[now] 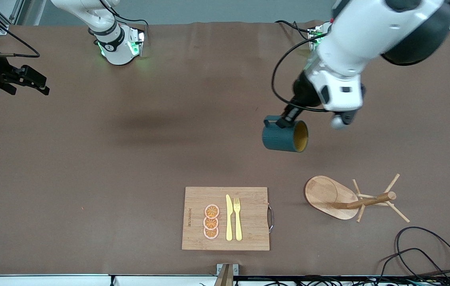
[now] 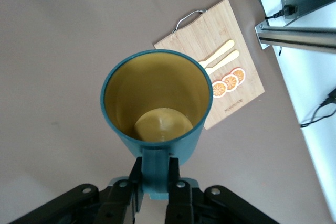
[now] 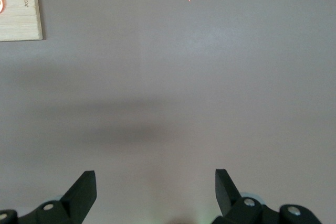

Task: Pass cup and hang on rack
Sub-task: 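Lift the mug and carry it to the wooden rack with the left gripper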

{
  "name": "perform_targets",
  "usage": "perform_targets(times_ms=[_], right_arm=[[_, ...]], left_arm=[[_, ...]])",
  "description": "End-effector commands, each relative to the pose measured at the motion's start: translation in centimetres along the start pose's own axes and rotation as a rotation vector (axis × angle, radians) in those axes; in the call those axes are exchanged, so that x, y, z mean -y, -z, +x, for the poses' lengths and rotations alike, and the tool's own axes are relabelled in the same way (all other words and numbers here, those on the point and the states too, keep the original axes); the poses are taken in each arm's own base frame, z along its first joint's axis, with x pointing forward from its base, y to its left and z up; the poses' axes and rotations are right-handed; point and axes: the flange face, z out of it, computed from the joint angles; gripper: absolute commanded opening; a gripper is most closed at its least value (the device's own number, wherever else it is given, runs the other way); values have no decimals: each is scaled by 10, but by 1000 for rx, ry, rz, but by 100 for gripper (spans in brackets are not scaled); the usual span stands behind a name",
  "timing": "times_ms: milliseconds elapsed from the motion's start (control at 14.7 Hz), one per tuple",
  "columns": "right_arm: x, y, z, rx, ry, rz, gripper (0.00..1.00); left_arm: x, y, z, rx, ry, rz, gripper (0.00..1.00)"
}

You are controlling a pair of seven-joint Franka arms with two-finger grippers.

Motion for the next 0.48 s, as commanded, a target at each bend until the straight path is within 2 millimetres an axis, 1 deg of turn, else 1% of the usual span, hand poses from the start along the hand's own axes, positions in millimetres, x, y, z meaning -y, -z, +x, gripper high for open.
perform_targets(times_ms=[0,68,205,273,409], right_arm=[[2,8,-7,-8,-11,-5,100],[1,11,-7,-13,-12,-5,100],[-1,9,-8,2,-17,-5,100],[-1,9,-9,4,-17,-5,100],[-2,13,-8,-4,-18,-5,100]], left_arm=[[4,9,35,99,30,-28,0],[6,18,57,169,74,-62,0],[13,34,113,281,158,-129,0],[17,37,133,308,154,-154,0],[23,30,174,367,197,-184,0]])
